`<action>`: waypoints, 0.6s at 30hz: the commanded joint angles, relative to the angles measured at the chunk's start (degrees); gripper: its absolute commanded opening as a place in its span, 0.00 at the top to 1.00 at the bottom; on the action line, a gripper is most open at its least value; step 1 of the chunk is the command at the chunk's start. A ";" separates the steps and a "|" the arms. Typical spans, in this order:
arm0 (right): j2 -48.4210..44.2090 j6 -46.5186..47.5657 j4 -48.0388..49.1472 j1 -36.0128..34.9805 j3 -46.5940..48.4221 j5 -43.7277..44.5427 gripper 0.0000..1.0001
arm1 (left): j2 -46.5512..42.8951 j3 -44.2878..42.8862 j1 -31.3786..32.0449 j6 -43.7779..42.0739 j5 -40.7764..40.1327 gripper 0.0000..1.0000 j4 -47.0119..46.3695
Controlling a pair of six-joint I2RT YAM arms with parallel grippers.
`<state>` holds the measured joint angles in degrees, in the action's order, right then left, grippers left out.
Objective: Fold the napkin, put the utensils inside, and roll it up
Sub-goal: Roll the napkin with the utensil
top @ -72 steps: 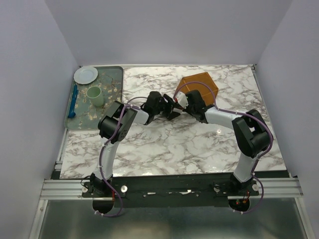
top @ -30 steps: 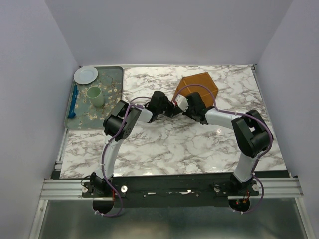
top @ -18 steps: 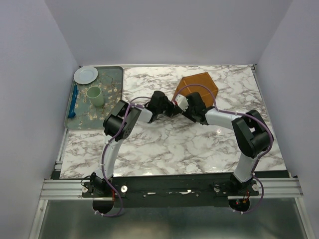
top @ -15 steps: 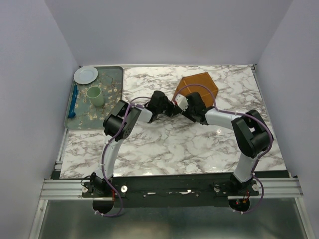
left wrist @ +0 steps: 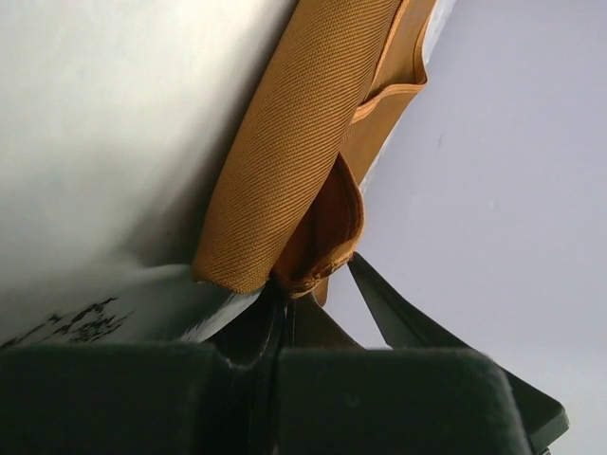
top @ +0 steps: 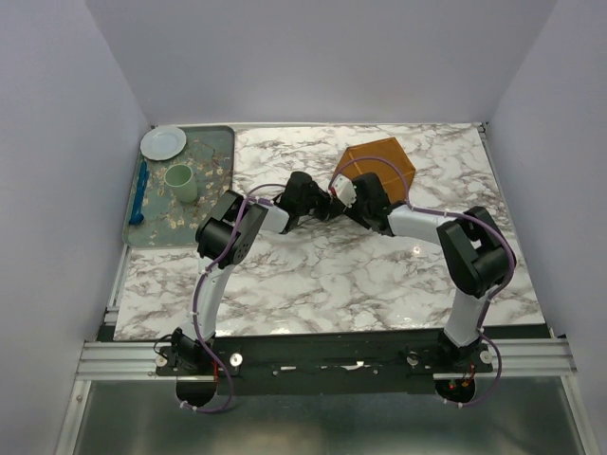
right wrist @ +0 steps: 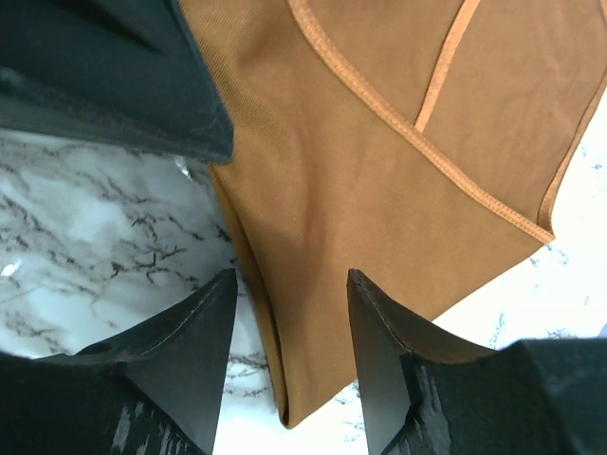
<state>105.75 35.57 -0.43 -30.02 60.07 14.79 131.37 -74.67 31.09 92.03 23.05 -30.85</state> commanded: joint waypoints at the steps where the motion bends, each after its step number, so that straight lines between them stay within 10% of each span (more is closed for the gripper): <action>1: 1.82 -0.15 3.93 -0.39 1.63 1.82 0.41 | -2.26 -0.39 -0.42 0.43 1.39 1.00 -1.76; 18: 6.48 3.71 8.95 -0.39 1.71 6.84 0.58 | -2.08 -0.30 -0.77 0.78 1.82 1.00 -2.37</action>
<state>110.02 38.06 7.46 -30.04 60.86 19.59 131.37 -74.67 30.74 92.66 23.49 -32.05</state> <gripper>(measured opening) 0.460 0.011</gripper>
